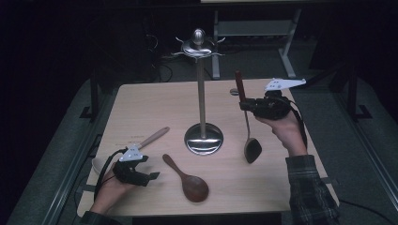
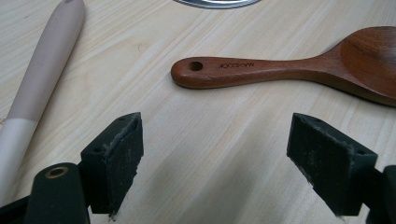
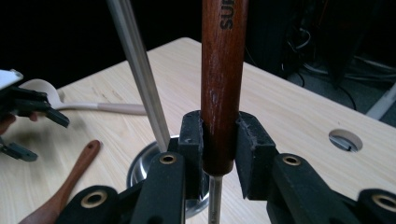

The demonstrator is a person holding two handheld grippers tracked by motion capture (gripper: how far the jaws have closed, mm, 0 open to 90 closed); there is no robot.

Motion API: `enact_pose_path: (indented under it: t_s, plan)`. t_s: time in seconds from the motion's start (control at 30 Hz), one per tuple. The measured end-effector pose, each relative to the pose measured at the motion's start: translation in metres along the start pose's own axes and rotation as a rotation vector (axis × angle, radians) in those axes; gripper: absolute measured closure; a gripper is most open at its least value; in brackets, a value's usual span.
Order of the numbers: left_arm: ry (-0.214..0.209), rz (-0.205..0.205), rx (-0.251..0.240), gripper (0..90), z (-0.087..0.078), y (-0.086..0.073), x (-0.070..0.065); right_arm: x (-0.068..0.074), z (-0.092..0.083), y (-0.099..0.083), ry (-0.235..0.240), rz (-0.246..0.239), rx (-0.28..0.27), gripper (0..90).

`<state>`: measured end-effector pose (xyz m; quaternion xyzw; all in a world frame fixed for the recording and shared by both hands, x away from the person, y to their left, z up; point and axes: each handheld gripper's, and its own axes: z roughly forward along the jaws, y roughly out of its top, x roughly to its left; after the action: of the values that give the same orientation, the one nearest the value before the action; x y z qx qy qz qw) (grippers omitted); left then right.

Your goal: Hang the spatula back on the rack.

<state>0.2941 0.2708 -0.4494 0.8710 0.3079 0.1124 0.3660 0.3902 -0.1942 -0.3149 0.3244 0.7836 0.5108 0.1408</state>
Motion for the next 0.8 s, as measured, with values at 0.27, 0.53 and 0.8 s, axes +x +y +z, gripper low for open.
enact_pose_path:
  t_s: [0.27, 0.53, 0.8]
  plan:
    - [0.002, -0.002, -0.003, 18.2, 0.0, 0.0, 0.0, 0.008, -0.01, 0.007, 0.019, -0.003, -0.051, 73.4]
    - [0.002, -0.002, 0.001, 18.2, 0.0, 0.0, 0.0, 0.024, -0.02, 0.02, 0.037, -0.037, -0.11, 73.4]
    - [0.002, -0.003, 0.0, 18.2, 0.0, 0.0, -0.001, 0.041, -0.028, 0.032, 0.06, -0.068, -0.154, 73.4]
